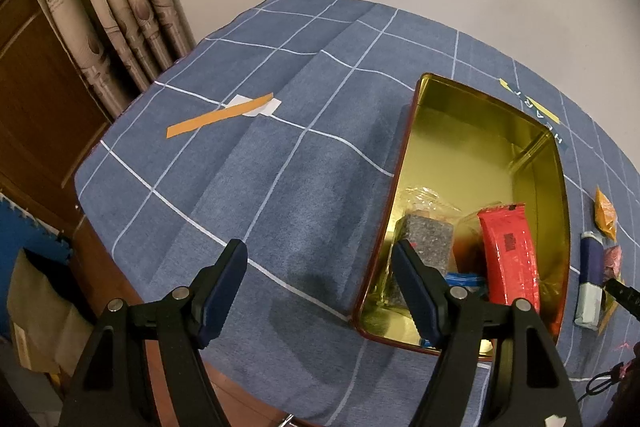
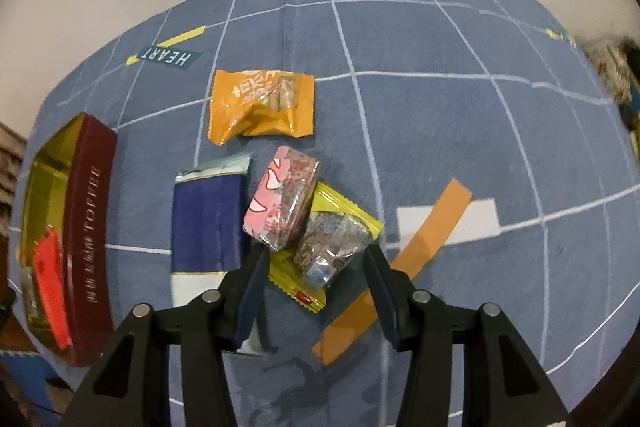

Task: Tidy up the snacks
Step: 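Withdraw the right gripper from the tin toward the remaining snacks, then grasp the yellow-edged clear candy bag with the right gripper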

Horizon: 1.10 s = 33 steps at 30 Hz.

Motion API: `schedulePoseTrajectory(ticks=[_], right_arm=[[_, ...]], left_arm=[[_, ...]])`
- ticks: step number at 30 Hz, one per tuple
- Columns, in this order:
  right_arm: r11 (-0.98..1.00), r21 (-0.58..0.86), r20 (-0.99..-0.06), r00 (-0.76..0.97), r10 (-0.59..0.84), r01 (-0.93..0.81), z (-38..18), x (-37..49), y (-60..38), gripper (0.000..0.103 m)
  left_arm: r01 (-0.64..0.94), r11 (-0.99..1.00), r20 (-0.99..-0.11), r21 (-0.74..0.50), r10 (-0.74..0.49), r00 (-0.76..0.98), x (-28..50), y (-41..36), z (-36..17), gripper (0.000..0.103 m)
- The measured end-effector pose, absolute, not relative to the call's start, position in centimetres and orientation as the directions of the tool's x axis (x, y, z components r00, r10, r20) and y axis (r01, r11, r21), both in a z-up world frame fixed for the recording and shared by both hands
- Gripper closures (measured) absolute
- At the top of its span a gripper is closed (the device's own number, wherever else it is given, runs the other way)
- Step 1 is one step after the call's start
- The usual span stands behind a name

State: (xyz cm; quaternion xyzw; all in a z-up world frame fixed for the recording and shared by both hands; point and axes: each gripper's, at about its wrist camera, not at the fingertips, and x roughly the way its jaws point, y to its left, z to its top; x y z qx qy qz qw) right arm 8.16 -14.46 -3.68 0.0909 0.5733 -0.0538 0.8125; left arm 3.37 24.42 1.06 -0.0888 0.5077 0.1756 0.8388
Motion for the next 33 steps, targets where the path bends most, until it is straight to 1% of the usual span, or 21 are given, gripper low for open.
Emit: schedulePoseTrajectory(ticks=[8, 9, 16, 26, 29, 31, 33], right_arm=[[0.991, -0.085, -0.932, 0.344, -0.117, 0.106, -3.7, 7.7, -15.7, 0.053], [0.991, -0.090, -0.931, 0.347, -0.118, 0.096, -3.6, 7.4, -16.0, 0.053], [0.993, 0.020, -0.924, 0.382, -0.027, 0.120, -2.3, 6.3, -17.9, 0.053], [0.986, 0.039, -0.906, 0.423, -0.033, 0.162, -4.5, 8.3, -18.7, 0.053], [0.990, 0.021, -0.892, 0.449, -0.044, 0.139, -4.8, 7.8, -18.7, 0.060], [0.993, 0.007, -0.885, 0.463, -0.048, 0.117, -4.9, 7.4, -18.6, 0.067], [0.995, -0.003, -0.876, 0.479, -0.049, 0.096, -4.8, 6.9, -18.6, 0.072]], left_arm=[[-0.380, 0.923, -0.881, 0.053, 0.223, 0.418, 3.4, 24.2, 0.9, 0.031], [-0.378, 0.924, -0.879, 0.057, 0.227, 0.420, 3.4, 24.1, 0.9, 0.031], [-0.364, 0.927, -0.856, 0.084, 0.254, 0.450, 3.2, 23.1, 1.7, 0.031], [-0.269, 0.959, -0.828, 0.086, 0.219, 0.517, 3.1, 18.8, 4.7, 0.031], [-0.204, 0.976, -0.828, 0.079, 0.178, 0.532, 3.7, 16.4, 5.4, 0.029], [-0.126, 0.990, -0.838, 0.057, 0.116, 0.533, 4.4, 14.2, 5.6, 0.027], [-0.056, 0.998, -0.849, 0.024, 0.050, 0.526, 5.0, 12.0, 5.7, 0.027]])
